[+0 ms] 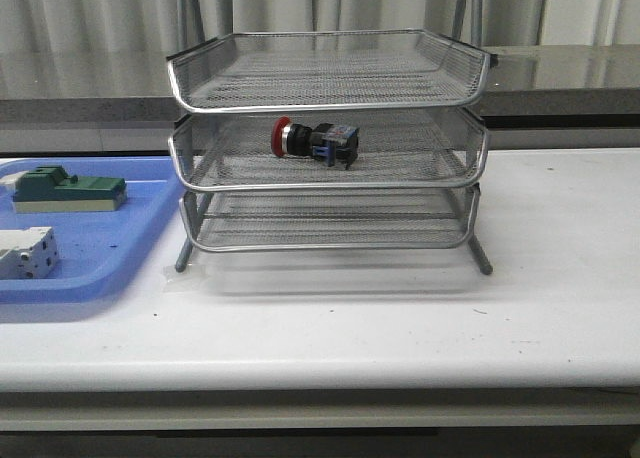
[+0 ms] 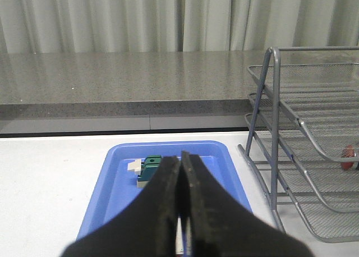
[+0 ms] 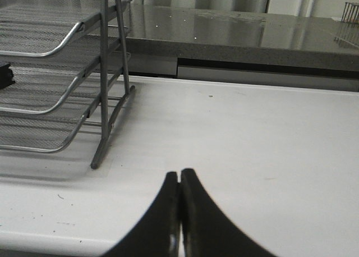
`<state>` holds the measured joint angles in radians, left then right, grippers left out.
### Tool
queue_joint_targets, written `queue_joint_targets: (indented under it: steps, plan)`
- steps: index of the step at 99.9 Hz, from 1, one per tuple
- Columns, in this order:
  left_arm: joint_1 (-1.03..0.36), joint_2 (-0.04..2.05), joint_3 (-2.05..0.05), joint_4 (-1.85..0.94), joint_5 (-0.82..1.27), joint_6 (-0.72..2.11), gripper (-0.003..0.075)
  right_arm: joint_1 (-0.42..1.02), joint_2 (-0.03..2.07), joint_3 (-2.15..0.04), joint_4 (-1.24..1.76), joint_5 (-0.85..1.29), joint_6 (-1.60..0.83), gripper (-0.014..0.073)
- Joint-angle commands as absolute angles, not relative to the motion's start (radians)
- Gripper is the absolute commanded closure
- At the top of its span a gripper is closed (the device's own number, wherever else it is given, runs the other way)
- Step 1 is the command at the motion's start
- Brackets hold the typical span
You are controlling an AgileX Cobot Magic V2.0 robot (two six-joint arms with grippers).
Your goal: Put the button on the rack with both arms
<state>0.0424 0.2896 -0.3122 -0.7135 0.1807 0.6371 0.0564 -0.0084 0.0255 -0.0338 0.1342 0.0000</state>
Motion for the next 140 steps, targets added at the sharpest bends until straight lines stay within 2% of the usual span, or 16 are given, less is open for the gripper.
queue_joint_targets:
  steps: [1, 43, 59, 74, 83, 107, 140]
  plan:
    - [0.035, 0.296, -0.342, -0.733, 0.117, 0.631, 0.0741, 0.052, -0.022, 0.028, -0.044, 0.045, 0.0, 0.0655]
    - [0.033, 0.296, -0.342, -0.733, 0.117, 0.631, 0.0741, 0.052, -0.022, 0.028, -0.044, 0.045, 0.0, 0.0655]
    - [0.019, 0.29, -0.342, -0.584, 0.154, 0.612, 0.0741, 0.052, -0.022, 0.028, -0.044, 0.045, 0.0, 0.0655]
    - [-0.003, 0.271, -0.338, -0.199, 0.171, 0.213, 0.0741, 0.052, -0.022, 0.028, -0.044, 0.045, 0.0, 0.0655]
    - [-0.006, 0.255, -0.313, -0.063, 0.149, 0.044, 0.0741, 0.052, -0.022, 0.028, -0.044, 0.045, 0.0, 0.0655]
    - [-0.006, 0.146, -0.149, -0.048, 0.0, 0.026, 0.0741, 0.052, -0.022, 0.028, -0.044, 0.045, 0.0, 0.0655]
    - [-0.006, -0.038, 0.026, 0.039, -0.015, -0.102, 0.0741, 0.052, -0.022, 0.028, -0.044, 0.045, 0.0, 0.0655]
